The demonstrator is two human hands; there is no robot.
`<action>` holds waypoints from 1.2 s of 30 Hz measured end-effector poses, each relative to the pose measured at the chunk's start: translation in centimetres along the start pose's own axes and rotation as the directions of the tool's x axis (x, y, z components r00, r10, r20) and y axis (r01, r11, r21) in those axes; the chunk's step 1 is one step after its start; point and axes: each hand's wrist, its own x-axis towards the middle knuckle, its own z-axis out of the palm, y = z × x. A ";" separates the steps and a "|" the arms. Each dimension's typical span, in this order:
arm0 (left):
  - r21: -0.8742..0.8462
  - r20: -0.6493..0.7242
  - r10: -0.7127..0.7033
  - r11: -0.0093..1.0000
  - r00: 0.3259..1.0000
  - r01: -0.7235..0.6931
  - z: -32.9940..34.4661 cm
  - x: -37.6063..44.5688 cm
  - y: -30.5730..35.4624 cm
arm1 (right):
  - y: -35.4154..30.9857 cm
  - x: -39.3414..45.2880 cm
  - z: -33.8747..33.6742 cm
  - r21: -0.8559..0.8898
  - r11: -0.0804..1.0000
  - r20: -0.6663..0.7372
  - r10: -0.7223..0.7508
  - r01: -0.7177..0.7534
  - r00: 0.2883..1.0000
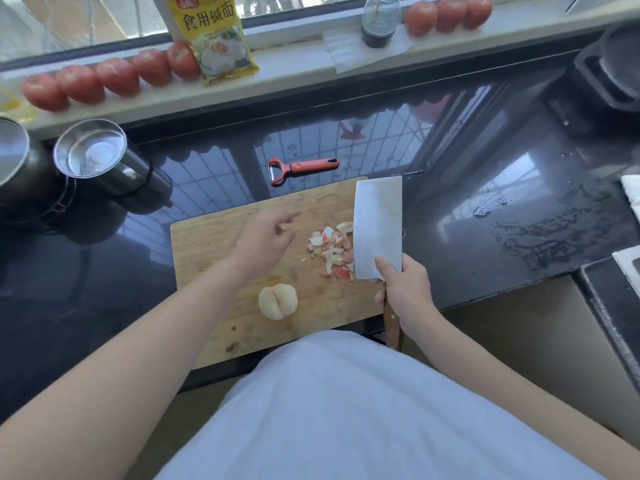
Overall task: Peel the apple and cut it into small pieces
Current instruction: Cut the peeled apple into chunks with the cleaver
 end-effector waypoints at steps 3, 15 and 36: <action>-0.084 0.083 -0.291 0.951 0.953 0.297 -0.8 -2.9 -3.3 | 0.2 -0.1 0.5 -0.104 0.993 0.029 -0.047 0.050 0.998; -0.400 0.126 -0.516 0.756 0.848 0.519 7.7 -10.1 -5.4 | 0.0 -1.4 3.3 -0.453 0.855 0.229 -0.164 0.254 0.960; -0.395 -0.232 -0.274 0.904 0.933 0.167 7.6 -11.0 -7.7 | 1.0 -3.6 4.1 -0.514 0.763 0.357 -0.227 0.393 0.906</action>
